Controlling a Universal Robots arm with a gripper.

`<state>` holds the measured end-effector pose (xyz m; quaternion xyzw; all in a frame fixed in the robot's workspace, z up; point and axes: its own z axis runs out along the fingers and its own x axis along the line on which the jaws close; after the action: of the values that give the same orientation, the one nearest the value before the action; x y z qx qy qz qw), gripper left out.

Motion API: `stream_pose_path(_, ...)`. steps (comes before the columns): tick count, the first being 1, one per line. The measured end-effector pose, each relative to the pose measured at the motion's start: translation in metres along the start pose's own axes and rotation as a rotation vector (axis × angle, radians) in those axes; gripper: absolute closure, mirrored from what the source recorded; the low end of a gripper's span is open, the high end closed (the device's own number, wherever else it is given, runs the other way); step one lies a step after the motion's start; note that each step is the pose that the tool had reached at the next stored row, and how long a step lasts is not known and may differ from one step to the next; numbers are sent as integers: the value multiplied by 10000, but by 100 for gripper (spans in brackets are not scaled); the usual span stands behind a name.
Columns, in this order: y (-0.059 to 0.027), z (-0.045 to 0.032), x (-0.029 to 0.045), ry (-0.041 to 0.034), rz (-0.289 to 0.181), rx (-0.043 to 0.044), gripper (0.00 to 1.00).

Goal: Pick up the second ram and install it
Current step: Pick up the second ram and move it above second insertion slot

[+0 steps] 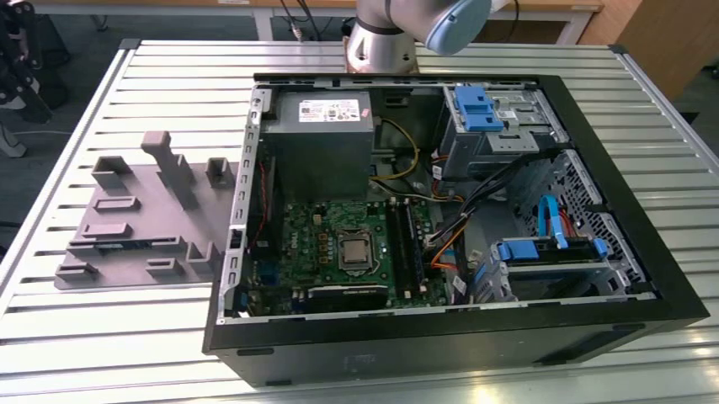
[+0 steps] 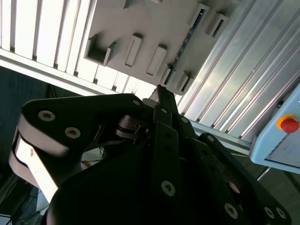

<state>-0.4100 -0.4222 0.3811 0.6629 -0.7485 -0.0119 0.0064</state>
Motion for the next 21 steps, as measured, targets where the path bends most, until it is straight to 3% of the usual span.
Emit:
stream_pose_path(8, 7, 0, 2, 22, -821, -5, 89)
stream_pose_path(21, 8, 32, 8, 24, -899, -1, 89)
